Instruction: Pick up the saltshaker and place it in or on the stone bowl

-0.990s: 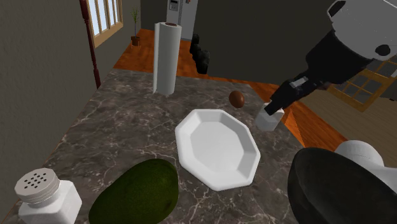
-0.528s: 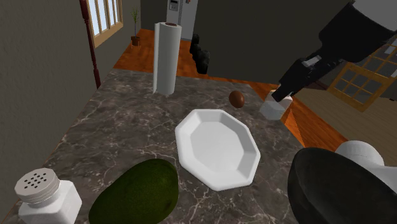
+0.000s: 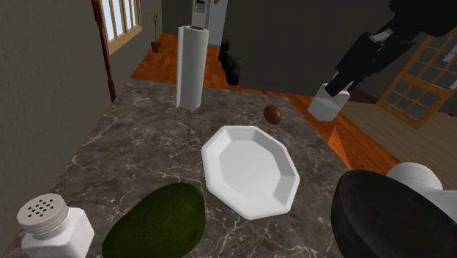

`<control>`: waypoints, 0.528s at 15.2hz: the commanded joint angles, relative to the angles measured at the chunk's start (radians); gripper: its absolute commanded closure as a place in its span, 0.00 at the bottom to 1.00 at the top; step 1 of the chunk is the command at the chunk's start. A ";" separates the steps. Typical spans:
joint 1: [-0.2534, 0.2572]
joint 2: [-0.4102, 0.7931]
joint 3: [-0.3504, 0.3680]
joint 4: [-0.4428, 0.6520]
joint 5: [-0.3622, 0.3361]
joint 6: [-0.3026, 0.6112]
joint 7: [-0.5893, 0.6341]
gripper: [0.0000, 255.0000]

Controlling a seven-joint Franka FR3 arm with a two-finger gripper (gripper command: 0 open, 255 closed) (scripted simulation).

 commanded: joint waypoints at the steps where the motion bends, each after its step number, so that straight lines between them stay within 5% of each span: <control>1: -0.006 0.017 -0.003 0.036 -0.006 -0.019 -0.002 1.00; 8: -0.019 0.053 0.003 0.153 -0.011 -0.099 0.007 1.00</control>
